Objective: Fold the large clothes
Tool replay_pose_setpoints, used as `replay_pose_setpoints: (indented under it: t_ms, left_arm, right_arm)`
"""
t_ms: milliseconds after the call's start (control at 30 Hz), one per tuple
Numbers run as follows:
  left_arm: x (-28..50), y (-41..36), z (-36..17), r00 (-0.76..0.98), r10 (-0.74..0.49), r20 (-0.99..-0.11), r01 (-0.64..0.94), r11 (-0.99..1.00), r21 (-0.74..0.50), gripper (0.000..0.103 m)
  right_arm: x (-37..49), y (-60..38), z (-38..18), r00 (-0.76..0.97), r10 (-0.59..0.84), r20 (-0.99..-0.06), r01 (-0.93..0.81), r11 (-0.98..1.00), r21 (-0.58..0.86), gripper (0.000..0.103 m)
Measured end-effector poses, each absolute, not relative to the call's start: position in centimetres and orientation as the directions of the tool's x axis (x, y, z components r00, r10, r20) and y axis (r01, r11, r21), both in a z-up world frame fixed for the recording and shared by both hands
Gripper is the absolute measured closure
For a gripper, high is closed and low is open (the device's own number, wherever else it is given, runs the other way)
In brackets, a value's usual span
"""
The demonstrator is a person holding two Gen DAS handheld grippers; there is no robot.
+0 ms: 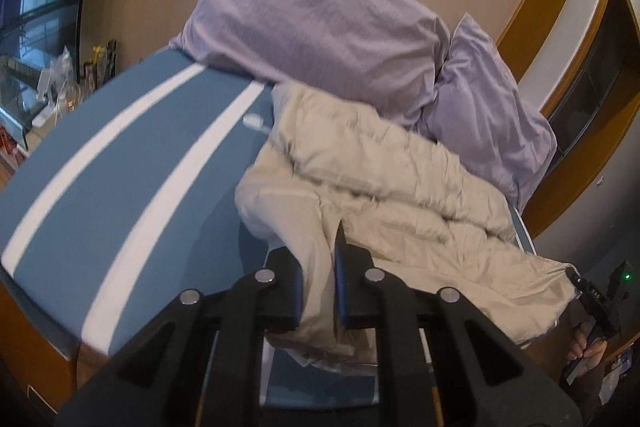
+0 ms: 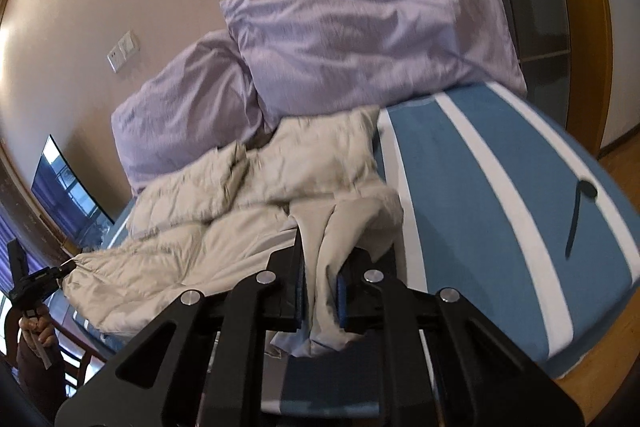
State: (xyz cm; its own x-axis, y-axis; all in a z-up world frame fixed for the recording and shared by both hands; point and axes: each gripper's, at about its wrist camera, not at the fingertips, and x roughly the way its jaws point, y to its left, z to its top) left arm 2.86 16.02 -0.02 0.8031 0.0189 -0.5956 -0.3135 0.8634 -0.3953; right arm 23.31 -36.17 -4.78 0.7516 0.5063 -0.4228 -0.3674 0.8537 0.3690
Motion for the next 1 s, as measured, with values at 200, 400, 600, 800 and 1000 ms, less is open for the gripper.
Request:
replay_pose_setpoints:
  t_ms: [200,400,600,800,1000]
  left_arm:
    - [6.1,16.2,2.6,0.817,0.077,-0.572,-0.320,0.885,-0.337,0.090]
    - [10.2,16.8,4.5,0.817,0.125,-0.562,-0.334,0.899,-0.285,0.090]
    - [15.7,18.2,5.9,0.817,0.150,-0.557,-0.352,0.894,-0.276,0.090]
    - [22.0,19.5,5.8,0.799,0.173,-0.576,-0.381,0.886,-0.264,0.090]
    - [27.5,20.4,3.9,0.767,0.201,-0.609,-0.408,0.886,-0.222,0.090]
  right_arm:
    - [25.8,-34.4,-1.8,0.793,0.467,-0.390,-0.355,0.876,0.327,0.091]
    - [29.6,-32.5,0.3,0.820,0.431,-0.376,-0.327,0.893,0.311,0.091]
    - [34.4,-30.7,2.3,0.833,0.408,-0.374,-0.302,0.901,0.310,0.091]
    - [40.1,-28.6,2.3,0.827,0.377,-0.417,-0.265,0.916,0.301,0.091]
    - [45.7,-26.9,0.6,0.804,0.350,-0.480,-0.209,0.923,0.322,0.091]
